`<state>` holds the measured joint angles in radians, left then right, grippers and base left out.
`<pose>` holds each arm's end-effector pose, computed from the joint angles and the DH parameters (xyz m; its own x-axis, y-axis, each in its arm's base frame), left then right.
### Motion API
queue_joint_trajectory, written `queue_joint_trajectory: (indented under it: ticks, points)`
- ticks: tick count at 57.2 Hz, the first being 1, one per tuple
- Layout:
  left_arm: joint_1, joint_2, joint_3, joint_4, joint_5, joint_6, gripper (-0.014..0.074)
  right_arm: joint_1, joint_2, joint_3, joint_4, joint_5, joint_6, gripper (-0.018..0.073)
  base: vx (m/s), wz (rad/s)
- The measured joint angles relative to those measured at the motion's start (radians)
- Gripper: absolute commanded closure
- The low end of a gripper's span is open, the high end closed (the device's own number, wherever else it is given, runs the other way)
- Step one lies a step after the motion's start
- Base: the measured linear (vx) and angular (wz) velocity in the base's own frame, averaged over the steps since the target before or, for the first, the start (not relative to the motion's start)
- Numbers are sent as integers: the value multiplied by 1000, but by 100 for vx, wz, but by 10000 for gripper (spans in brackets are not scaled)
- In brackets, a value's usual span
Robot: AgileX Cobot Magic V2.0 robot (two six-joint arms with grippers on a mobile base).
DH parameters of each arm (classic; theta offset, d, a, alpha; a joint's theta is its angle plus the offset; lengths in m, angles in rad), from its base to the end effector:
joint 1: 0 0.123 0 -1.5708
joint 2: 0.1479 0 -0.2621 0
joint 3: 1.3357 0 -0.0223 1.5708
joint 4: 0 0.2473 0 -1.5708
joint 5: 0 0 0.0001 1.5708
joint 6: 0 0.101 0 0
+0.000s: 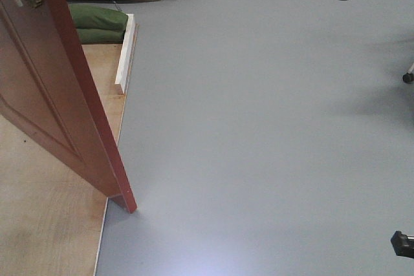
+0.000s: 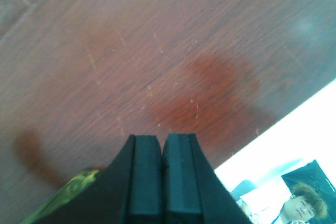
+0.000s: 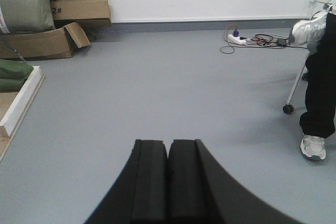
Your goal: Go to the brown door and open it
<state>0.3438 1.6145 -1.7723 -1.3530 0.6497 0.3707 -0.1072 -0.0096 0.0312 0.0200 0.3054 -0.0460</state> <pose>0.3643 0.0670 0.4686 -0.1797 -0.7509 -0.6355 0.2309 0.5957 -0.7693 0.0834 -0.0084 0.1735 -0.2387 -0.0014 -0.9711 0.0948 0.9952 -0.0247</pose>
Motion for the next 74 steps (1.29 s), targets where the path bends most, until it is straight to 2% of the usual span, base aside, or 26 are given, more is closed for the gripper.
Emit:
queue_joint_trajectory:
  ticks: [74]
  points:
    - [5,-11,0,0,-7,1,600,0,0,0,0,0,0,559,11,-3]
